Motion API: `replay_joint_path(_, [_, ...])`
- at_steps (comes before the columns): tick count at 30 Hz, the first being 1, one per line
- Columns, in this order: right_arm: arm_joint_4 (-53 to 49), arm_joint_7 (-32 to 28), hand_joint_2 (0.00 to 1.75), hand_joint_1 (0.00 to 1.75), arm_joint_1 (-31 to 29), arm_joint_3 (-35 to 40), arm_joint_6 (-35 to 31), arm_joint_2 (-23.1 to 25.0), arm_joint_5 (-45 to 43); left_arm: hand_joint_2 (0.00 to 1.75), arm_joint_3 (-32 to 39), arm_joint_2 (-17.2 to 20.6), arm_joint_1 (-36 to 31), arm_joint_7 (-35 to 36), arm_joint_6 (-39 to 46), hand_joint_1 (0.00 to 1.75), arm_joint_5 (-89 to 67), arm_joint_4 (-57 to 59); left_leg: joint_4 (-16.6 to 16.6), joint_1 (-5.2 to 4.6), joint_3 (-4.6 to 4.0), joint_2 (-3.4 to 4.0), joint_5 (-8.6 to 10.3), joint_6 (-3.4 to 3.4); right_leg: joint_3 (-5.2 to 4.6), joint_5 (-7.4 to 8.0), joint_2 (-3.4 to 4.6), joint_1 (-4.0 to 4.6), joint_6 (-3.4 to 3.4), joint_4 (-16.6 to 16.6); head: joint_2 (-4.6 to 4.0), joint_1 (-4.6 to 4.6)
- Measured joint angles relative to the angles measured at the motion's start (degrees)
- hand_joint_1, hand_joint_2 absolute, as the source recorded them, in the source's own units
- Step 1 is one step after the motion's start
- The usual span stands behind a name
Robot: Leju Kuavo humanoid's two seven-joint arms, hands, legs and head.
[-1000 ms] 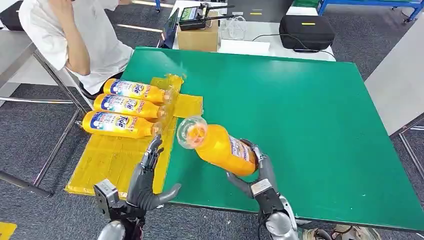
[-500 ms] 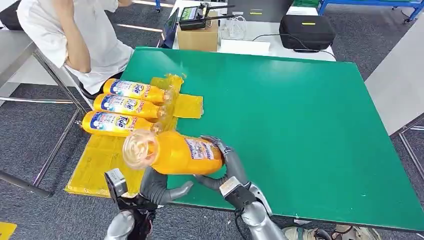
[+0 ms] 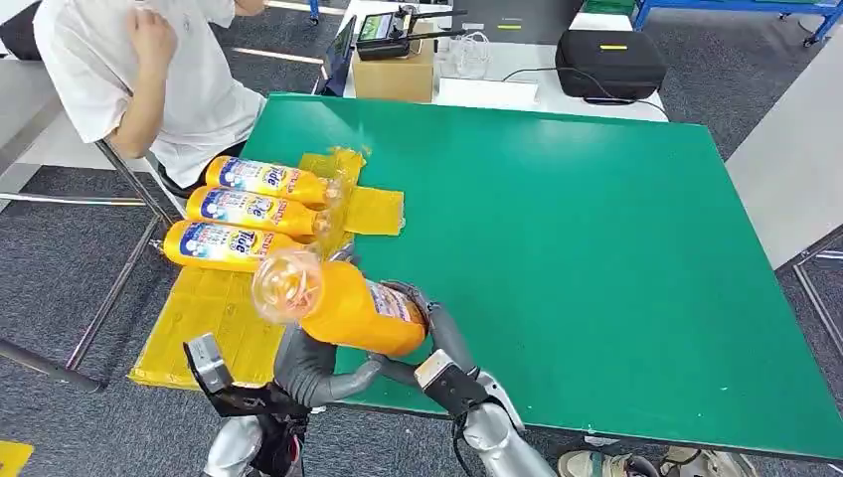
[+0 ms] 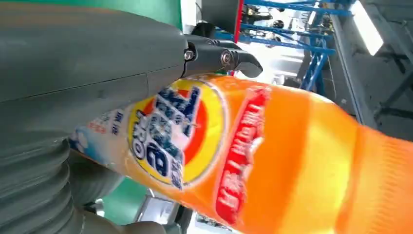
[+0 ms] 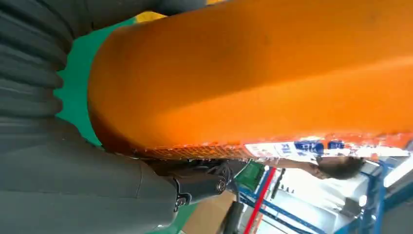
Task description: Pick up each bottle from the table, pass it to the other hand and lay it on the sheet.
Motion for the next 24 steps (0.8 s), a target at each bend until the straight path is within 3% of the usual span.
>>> replay_joint_path(2, [0.9,0.1,1.75,1.75,-0.2,0.1,-0.1,0.1,0.8,1.75,-0.2,0.0,0.0,0.0,0.0,0.00,0.0,-0.2,0.0,0.00,0.01,0.00,0.00,0.00,0.00,0.00,0.01,0.00,0.00,0.0,0.00,0.00])
replay_joint_path(3, [1.2,0.1,1.75,1.75,-0.3,0.1,-0.2,0.1,0.9,1.75,-0.2,0.0,0.0,0.0,0.1,0.44,0.0,-0.2,0.0,0.00,0.01,0.00,0.00,0.00,0.00,0.00,0.00,0.00,0.00,0.0,0.00,-0.02])
replay_joint_path(4, [1.7,0.2,1.75,1.75,-0.5,0.3,-0.5,0.3,1.5,1.75,-0.2,0.0,-0.1,0.4,0.1,0.44,0.2,-0.2,0.0,0.00,0.01,0.00,0.00,0.00,0.00,0.00,0.00,0.00,0.00,0.0,0.00,0.00])
replay_joint_path(5, [2.1,0.2,1.75,1.75,-0.7,0.6,-0.6,0.3,2.1,1.75,-0.2,0.0,-0.1,1.1,0.2,1.48,0.6,-0.1,0.0,0.00,0.01,0.00,0.00,0.00,0.00,0.00,0.00,0.00,0.00,0.0,0.00,-0.02])
replay_joint_path(6, [2.4,0.2,1.75,1.75,-0.8,0.8,-0.8,0.3,2.6,1.75,-0.2,0.0,-0.3,1.8,0.3,1.59,0.6,0.0,0.0,0.00,0.01,0.00,0.00,0.00,0.00,0.00,0.00,0.00,0.00,0.0,0.00,0.00])
replay_joint_path(11, [3.5,1.0,1.75,1.75,-1.7,1.6,-2.2,0.4,4.1,1.75,-0.1,0.2,-1.3,4.2,1.1,1.57,1.2,1.7,0.0,0.00,0.01,0.00,0.00,0.00,0.01,0.00,0.00,0.00,0.00,0.0,0.00,0.00])
replay_joint_path(13, [3.7,1.3,1.75,1.75,-2.0,1.8,-2.8,0.4,4.9,1.75,-0.1,0.2,-1.7,4.6,1.2,1.75,1.3,2.3,0.0,0.00,0.01,-0.01,0.00,0.00,0.01,0.00,-0.01,0.00,0.00,0.0,0.00,0.00])
replay_joint_path(20, [4.0,1.9,1.75,1.75,-2.4,2.5,-3.3,0.3,6.6,1.75,-0.1,1.2,-3.3,5.4,0.0,1.75,1.3,4.2,0.0,0.00,0.00,-0.01,0.00,0.00,0.01,0.00,0.00,0.00,0.00,0.0,0.00,0.00])
replay_joint_path(21, [4.2,2.0,1.75,1.62,-2.6,2.5,-3.4,0.3,6.9,1.75,-0.1,1.3,-3.5,5.4,0.0,1.75,1.3,4.4,0.0,0.00,0.00,-0.01,0.00,0.00,0.01,0.00,0.00,0.00,0.00,0.0,0.02,0.00])
replay_joint_path(22, [4.2,2.1,1.75,0.09,-2.6,2.6,-3.5,0.3,6.9,1.75,-0.1,1.4,-3.6,5.4,-0.1,1.75,1.2,4.6,0.0,0.00,0.00,-0.01,0.00,0.00,0.01,0.00,0.00,0.00,0.00,0.0,0.00,0.00])
replay_joint_path(24, [4.3,2.1,1.75,0.00,-2.8,2.8,-3.7,0.3,7.0,1.75,0.0,1.5,-3.8,5.4,-0.3,1.75,1.2,4.9,0.0,0.00,0.00,-0.01,0.00,0.00,0.01,0.00,0.00,0.00,0.00,0.0,0.00,0.00])
